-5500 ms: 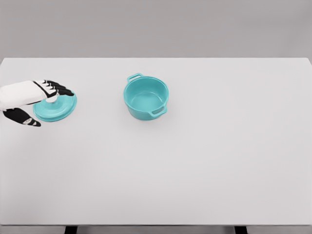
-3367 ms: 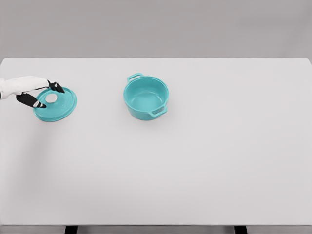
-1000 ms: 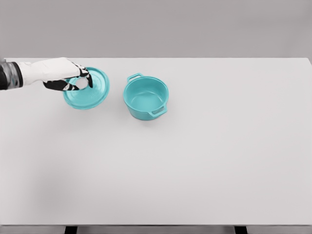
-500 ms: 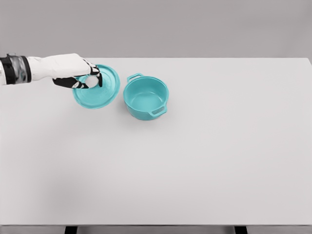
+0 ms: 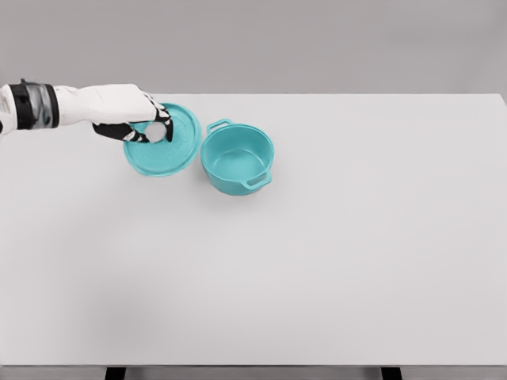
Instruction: Cover the pot with left arm
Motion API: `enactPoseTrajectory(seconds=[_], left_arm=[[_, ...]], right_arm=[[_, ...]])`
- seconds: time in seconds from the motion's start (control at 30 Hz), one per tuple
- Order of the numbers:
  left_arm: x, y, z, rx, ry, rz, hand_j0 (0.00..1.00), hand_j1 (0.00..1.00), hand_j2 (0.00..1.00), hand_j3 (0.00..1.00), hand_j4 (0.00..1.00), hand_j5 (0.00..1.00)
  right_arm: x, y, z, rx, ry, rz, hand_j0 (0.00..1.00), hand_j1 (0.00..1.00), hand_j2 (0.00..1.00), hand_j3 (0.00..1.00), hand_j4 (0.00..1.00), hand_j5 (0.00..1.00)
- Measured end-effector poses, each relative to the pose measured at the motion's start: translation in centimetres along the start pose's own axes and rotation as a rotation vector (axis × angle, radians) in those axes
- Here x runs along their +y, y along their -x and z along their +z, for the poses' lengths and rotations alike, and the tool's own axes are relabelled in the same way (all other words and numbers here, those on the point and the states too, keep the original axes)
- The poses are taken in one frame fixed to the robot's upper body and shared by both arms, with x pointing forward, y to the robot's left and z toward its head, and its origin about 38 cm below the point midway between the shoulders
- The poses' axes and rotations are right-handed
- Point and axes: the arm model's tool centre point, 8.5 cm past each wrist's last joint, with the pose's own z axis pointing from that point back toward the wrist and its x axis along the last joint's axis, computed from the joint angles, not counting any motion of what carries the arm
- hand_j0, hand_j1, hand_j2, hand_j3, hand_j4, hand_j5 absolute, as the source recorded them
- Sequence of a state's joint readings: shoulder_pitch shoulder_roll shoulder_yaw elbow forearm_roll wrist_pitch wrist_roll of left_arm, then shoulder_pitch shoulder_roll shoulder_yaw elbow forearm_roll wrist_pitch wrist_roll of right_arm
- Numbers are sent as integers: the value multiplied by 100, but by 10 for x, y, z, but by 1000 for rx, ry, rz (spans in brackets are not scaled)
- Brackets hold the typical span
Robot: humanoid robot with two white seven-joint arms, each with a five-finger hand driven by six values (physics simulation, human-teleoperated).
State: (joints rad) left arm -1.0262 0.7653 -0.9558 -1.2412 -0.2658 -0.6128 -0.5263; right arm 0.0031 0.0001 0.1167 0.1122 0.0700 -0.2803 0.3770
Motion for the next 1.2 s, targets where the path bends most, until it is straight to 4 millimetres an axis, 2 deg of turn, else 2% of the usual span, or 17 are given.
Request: enactPoseTrajectory(seconds=[0.03,0.07,0.17,0.3,0.5,0.8,1.07,1.2], left_arm=[[10,0,1,0,-3,-22,51,51,51,51,51,51],[13,-2,-1,-7,1,-25,51,51,51,51,51,51],[7,-7,-7,-31,18,-15,51,51,51,51,51,51],[19,-10,-7,-44,9,-32,51,51,51,51,51,51],[19,-19,-18,-78,26,-38,51,51,51,51,51,51],[26,-31,-44,-124,50,-57,51,51,51,51,51,51],[26,-30,-71,-128,74,-38,52,52,52,52,52,52],[35,-32,-83,-130,77,-43,52,52,52,52,52,52]], right_arm=[[0,0,0,0,0,0,100,100,100,100,100,100],[0,0,0,0,0,0,100,100,100,100,100,100],[0,0,0,0,0,0,100,100,100,100,100,100],[0,0,0,0,0,0,100,100,100,100,100,100],[0,0,0,0,0,0,100,100,100,100,100,100],[0,0,0,0,0,0,100,100,100,100,100,100],[0,0,0,0,0,0,100,100,100,100,100,100],[0,0,0,0,0,0,100,100,100,100,100,100]])
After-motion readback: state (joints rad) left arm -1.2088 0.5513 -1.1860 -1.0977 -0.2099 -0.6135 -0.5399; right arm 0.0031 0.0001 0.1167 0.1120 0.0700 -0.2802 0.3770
